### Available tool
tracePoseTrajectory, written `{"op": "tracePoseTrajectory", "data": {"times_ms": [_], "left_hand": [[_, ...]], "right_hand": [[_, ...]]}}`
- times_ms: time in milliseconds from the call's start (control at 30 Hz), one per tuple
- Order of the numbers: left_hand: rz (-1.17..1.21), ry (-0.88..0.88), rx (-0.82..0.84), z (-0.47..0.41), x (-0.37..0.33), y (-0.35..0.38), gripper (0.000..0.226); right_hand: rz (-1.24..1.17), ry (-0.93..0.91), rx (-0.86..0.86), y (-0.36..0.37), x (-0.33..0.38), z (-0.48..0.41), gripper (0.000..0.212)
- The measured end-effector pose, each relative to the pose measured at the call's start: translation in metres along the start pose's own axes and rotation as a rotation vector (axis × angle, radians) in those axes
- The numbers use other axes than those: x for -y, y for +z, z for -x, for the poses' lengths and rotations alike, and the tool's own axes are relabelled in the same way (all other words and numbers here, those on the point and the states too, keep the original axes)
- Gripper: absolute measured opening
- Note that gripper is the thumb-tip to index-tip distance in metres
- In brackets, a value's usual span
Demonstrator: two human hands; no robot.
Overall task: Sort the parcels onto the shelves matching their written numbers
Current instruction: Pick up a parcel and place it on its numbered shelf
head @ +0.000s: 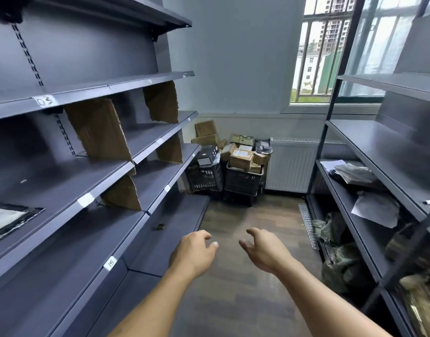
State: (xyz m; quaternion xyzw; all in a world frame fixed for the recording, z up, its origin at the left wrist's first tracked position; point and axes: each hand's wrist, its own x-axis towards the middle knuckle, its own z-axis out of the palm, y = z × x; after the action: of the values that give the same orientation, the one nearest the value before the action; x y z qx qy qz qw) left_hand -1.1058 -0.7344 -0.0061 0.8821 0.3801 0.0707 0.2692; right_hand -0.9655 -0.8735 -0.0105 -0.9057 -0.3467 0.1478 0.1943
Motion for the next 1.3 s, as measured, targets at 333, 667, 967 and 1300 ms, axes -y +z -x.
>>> {"op": "tracePoseTrajectory", "data": {"times_ms": [333,667,967,1300], "left_hand": [[-0.022,0.034,0.089,-0.128,-0.053,0.035,0.043],[0.035,0.107,0.120,-0.320,-0.100,0.041,0.040],[0.002,0.099,0.161,-0.445,-0.124,0.049,0.040],[-0.017,0.019,0.149,-0.601,-0.158,0.080,0.039]], "right_hand": [[-0.031,0.069,0.006,-0.016,-0.054,-0.127,0.055],[0.011,0.153,-0.018,-0.054,-0.071,-0.304,0.055],[-0.017,0.199,-0.004,-0.071,-0.090,-0.431,0.054],[-0.037,0.195,0.048,-0.087,-0.133,-0.596,0.048]]}}
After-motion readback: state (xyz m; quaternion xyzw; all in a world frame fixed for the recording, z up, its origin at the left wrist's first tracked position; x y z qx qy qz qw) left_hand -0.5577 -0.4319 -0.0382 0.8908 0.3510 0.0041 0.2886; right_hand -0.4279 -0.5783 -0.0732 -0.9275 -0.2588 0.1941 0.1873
